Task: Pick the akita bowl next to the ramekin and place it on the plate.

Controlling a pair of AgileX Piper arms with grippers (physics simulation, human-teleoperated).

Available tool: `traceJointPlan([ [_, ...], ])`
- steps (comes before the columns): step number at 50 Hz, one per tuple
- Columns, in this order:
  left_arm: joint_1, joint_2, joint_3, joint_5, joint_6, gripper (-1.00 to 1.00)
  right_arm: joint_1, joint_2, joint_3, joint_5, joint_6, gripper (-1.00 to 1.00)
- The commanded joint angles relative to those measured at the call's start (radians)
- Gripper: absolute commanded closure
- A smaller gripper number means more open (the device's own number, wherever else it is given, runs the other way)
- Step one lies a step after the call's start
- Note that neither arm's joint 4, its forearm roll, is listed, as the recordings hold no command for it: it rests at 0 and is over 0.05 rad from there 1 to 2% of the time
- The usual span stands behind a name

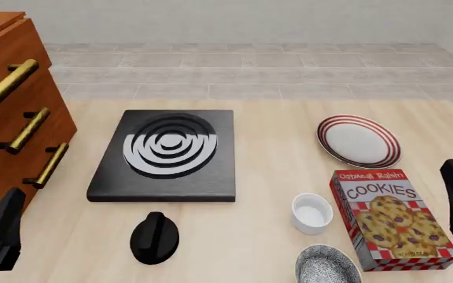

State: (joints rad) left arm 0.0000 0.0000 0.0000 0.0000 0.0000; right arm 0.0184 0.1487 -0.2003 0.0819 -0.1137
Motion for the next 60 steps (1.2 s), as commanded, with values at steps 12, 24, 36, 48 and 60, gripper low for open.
traceJointPlan([
  [12,0.000,0.000,0.000,0.000,0.000,-1.00,0.055,0.108,-0.197,0.164,-0.033,-1.00],
  [24,0.000,0.000,0.000,0.000,0.000,-1.00,0.111,0.149,-0.240,0.228,-0.038,-1.00],
  [36,0.000,0.000,0.000,0.000,0.000,-1.00,0.158,0.135,-0.234,0.306,-0.043,-1.00],
  [48,0.000,0.000,0.000,0.000,0.000,-1.00,0.211,0.156,-0.269,0.396,0.022,-1.00],
  [60,0.000,0.000,0.000,0.000,0.000,-1.00,0.232,0.194,-0.305,0.461,0.112,-1.00],
])
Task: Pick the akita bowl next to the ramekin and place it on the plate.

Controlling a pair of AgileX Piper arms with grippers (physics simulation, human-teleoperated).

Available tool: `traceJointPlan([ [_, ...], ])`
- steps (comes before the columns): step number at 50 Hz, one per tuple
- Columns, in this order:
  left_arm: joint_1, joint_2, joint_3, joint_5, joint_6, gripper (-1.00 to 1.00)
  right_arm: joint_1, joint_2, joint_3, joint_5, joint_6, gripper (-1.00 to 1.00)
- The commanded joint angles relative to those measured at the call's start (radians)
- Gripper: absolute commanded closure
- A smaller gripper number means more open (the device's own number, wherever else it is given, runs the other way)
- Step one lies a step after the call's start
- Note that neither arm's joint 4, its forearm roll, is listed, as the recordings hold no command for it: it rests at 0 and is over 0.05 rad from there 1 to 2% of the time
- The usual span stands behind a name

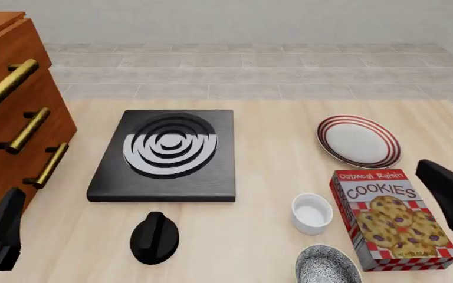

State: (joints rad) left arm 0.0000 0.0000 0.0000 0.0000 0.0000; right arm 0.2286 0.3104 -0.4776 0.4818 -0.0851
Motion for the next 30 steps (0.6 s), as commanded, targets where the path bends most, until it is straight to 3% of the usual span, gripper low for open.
traceJointPlan([
  [1,0.000,0.000,0.000,0.000,0.000,-1.00,0.021,0.035,-0.027,0.064,0.097,-1.00],
  [11,0.000,0.000,0.000,0.000,0.000,-1.00,0.013,0.043,-0.011,0.100,0.174,-1.00],
  [14,0.000,0.000,0.000,0.000,0.000,-1.00,-0.003,0.028,-0.017,0.117,0.158,-1.00],
  [24,0.000,0.000,0.000,0.000,0.000,-1.00,0.004,0.026,0.010,0.159,0.239,-1.00],
  [30,0.000,0.000,0.000,0.000,0.000,-1.00,0.001,0.031,0.028,0.167,0.250,-1.00],
])
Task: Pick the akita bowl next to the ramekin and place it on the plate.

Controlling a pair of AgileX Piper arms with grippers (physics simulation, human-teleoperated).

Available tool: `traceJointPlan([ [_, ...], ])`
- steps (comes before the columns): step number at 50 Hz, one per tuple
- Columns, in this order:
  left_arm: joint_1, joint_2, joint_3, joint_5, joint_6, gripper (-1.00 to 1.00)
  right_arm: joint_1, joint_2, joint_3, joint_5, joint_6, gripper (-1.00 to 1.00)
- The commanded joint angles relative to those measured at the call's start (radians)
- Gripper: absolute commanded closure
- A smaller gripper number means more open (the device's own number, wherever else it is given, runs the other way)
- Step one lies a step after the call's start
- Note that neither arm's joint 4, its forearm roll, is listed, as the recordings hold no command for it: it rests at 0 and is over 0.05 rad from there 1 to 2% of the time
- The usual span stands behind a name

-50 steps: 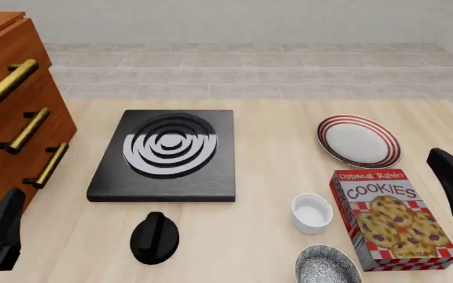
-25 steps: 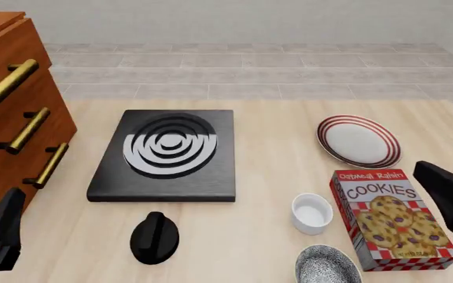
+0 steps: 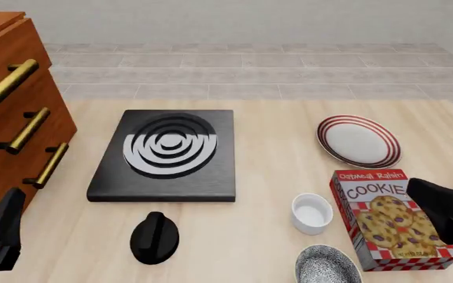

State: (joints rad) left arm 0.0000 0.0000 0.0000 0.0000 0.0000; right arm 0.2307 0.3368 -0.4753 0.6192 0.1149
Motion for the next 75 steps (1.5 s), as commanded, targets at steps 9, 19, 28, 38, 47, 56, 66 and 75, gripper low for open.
traceJointPlan([
  [9,0.000,0.000,0.000,0.000,0.000,-1.00,0.003,-0.007,0.073,0.042,0.067,-1.00],
  [19,0.000,0.000,0.000,0.000,0.000,-1.00,0.031,0.001,0.146,0.021,0.108,-1.00],
  [28,0.000,0.000,0.000,0.000,0.000,-1.00,0.039,0.012,0.188,0.005,0.123,-1.00],
  [38,0.000,0.000,0.000,0.000,0.000,-1.00,0.061,0.025,0.234,-0.018,0.146,-1.00],
  [47,0.000,0.000,0.000,0.000,0.000,-1.00,0.068,0.088,0.249,-0.077,0.149,-1.00],
  [56,0.000,0.000,0.000,0.000,0.000,-1.00,0.104,0.119,0.268,-0.098,0.207,-1.00],
  [66,0.000,0.000,0.000,0.000,0.000,-1.00,0.126,0.139,0.284,-0.119,0.232,-1.00],
  [75,0.000,0.000,0.000,0.000,0.000,-1.00,0.149,0.132,0.318,-0.125,0.269,-1.00],
])
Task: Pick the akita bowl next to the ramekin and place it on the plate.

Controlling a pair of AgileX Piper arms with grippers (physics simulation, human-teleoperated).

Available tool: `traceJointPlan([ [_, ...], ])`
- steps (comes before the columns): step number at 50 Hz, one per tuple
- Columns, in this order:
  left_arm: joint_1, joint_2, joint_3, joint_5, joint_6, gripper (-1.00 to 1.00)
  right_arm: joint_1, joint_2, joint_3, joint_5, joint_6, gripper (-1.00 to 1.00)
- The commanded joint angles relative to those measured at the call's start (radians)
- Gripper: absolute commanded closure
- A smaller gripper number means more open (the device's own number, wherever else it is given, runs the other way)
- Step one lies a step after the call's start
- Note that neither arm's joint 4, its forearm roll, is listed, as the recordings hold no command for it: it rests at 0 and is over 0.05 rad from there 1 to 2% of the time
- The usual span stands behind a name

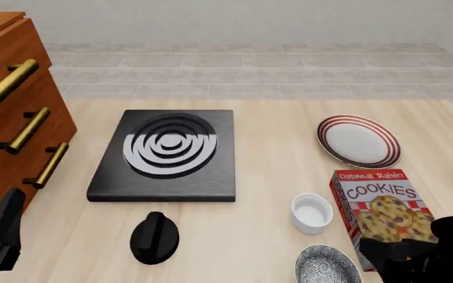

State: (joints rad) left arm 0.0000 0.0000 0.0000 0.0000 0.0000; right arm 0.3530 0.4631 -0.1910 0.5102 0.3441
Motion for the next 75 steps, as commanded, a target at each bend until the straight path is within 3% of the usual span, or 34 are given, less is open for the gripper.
traceJointPlan([
  [1,0.000,0.000,0.000,0.000,0.000,-1.00,0.026,0.005,0.033,-0.016,0.040,-1.00],
  [36,0.000,0.000,0.000,0.000,0.000,-1.00,0.094,0.087,0.178,-0.180,0.151,-1.00],
  [63,0.000,0.000,0.000,0.000,0.000,-1.00,0.145,0.145,0.191,-0.238,0.199,-1.00],
  [75,0.000,0.000,0.000,0.000,0.000,-1.00,0.177,0.233,0.190,-0.323,0.217,-1.00],
])
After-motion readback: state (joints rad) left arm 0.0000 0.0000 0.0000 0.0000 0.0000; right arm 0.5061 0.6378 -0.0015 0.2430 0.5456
